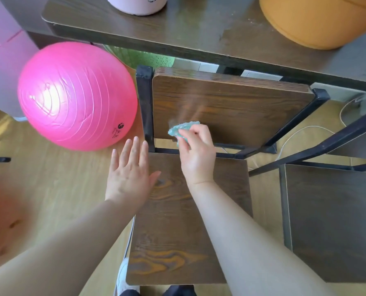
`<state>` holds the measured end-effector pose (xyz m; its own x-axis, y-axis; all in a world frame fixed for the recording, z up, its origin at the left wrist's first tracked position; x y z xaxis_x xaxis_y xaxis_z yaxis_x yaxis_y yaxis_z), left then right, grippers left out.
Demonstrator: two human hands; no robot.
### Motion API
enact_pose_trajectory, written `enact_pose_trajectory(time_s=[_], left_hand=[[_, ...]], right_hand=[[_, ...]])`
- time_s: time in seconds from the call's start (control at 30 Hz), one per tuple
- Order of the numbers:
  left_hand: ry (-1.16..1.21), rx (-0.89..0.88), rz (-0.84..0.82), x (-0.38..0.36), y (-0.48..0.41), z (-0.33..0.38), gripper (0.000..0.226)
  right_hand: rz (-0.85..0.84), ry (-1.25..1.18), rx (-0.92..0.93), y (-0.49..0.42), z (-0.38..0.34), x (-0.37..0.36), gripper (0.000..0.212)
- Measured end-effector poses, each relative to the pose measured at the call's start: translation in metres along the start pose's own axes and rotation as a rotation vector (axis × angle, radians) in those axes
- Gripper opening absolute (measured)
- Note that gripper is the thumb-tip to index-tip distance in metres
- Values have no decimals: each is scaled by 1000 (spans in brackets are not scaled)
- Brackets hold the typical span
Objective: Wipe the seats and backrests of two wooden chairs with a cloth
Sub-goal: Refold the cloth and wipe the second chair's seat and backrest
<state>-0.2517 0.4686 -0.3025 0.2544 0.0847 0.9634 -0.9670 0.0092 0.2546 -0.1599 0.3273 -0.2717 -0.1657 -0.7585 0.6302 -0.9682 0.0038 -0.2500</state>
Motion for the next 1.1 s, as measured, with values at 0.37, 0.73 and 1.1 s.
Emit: enact_pose_trajectory(time_s=[0.37, 0.73, 1.1], left_hand=[[8, 32, -19, -6, -2, 13, 80], [5, 26, -61, -6, 1, 34, 81], [80, -6, -24, 16, -25, 76, 81]], right_hand=[[-126, 128, -199, 24, 69, -19, 7], [195, -25, -56, -18, 48, 152, 10], [275, -134, -67, -75, 23, 167, 27]])
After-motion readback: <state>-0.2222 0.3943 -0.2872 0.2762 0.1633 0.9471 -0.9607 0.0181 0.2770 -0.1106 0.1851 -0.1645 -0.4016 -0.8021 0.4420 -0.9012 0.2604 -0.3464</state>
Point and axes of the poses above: each hand's wrist, its own y-axis away from the middle knuckle, its own x-axis out of the back of the hand, z = x × y, the point moved 7 cm from there along -y, towards the middle knuckle, and after that the axes turned 15 degrees about -x, right-handed, at the moved point
